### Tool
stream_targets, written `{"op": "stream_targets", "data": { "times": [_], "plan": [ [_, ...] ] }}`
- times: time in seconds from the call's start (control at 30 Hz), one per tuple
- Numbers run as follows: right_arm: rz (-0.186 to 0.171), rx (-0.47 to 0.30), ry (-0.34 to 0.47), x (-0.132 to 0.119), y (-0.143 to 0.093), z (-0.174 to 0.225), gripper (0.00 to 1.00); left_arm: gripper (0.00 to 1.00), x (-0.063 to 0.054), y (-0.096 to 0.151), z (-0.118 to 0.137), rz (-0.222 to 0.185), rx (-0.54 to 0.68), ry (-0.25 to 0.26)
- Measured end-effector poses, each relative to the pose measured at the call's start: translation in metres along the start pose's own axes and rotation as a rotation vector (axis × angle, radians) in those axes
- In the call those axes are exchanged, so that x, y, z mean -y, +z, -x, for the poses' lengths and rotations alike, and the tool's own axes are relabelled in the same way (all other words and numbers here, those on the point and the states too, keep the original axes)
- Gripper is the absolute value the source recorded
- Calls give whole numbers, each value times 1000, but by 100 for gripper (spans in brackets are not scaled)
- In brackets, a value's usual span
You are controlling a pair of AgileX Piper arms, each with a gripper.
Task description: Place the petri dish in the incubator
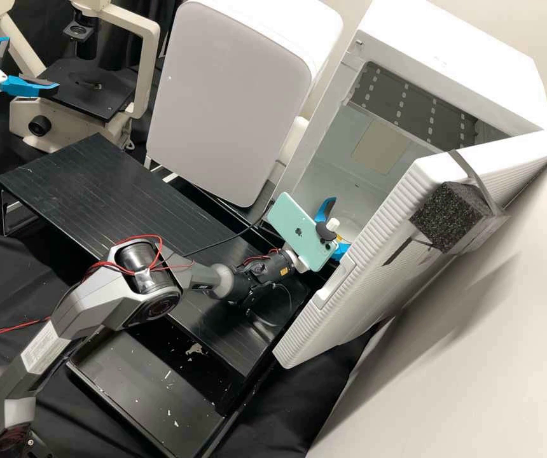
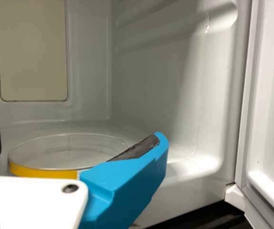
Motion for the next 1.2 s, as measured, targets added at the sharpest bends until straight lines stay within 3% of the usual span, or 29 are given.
{"op": "stream_targets", "data": {
  "times": [0.37,0.67,1.0,1.2],
  "plan": [
    [-44,-44,-6,-11,8,30,100,100,0,0,0,0,0,0],
    [-111,-136,104,-47,4,77,100,100,0,0,0,0,0,0],
    [-135,-16,77,-53,-12,173,100,100,0,0,0,0,0,0],
    [-183,2,20,-42,-32,235,100,100,0,0,0,0,0,0]
  ]
}}
